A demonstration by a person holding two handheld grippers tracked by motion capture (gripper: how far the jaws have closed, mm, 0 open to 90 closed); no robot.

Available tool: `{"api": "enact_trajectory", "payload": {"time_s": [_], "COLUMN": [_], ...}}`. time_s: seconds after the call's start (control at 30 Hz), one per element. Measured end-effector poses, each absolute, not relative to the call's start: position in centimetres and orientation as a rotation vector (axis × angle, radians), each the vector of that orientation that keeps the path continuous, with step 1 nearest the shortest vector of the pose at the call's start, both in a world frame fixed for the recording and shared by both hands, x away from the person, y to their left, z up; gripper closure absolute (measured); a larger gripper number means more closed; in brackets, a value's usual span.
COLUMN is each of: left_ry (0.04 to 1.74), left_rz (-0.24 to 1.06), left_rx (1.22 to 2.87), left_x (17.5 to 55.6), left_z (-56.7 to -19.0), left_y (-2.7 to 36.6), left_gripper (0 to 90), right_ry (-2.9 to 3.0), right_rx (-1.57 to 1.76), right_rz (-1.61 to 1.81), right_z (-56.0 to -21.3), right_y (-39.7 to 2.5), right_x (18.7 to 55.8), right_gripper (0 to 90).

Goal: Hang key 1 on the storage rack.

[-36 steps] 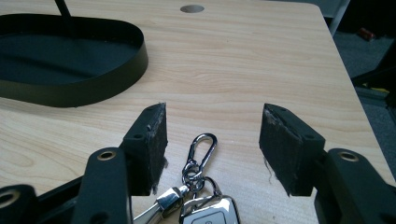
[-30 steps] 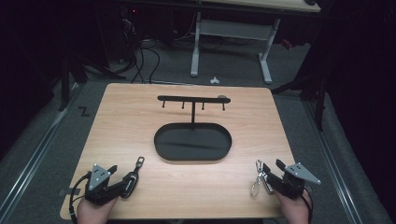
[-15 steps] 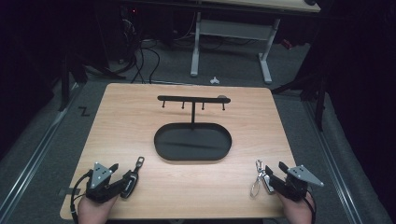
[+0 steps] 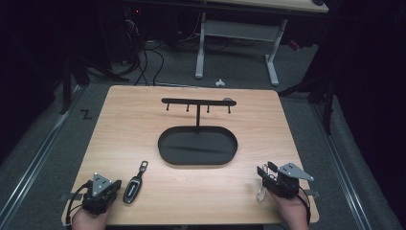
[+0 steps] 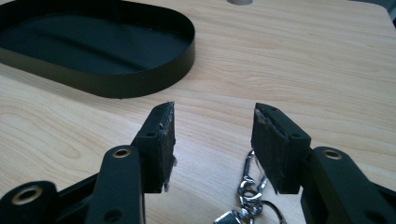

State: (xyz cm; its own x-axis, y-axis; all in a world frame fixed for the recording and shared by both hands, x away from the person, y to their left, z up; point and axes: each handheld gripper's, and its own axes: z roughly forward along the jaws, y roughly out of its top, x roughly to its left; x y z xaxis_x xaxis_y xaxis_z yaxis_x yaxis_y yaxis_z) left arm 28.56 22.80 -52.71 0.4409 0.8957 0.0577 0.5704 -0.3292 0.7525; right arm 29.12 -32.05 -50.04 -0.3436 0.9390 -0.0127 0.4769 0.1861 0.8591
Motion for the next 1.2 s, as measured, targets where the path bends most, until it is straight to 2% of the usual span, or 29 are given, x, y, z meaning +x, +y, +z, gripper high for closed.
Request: {"api": "enact_trajectory", "payload": {"time_s": [0.47,0.63,0.77,1.1,1.2], "left_ry": [0.979,1.026,1.030,0.800,0.750], "left_rz": [0.603,0.642,0.615,0.505,0.494], "left_rx": [2.179,2.144,2.144,2.225,2.226], "left_x": [29.1,30.1,30.9,30.5,29.9], "left_z": [-53.2,-53.1,-53.2,-53.0,-52.7], "left_y": [15.6,15.5,15.1,9.8,9.0], "left_gripper": [89.5,89.2,88.8,88.3,85.2], "right_ry": [1.910,1.896,1.884,1.859,1.871], "right_rx": [1.351,1.361,1.383,1.423,1.410], "right_rz": [1.067,1.059,1.049,1.032,1.041], "right_z": [-50.2,-50.2,-50.3,-50.4,-50.2], "right_y": [-32.9,-33.4,-34.0,-35.5,-35.1], "right_x": [28.3,27.6,27.1,25.2,25.1], "right_gripper": [53.0,53.0,53.0,52.9,52.9]}}
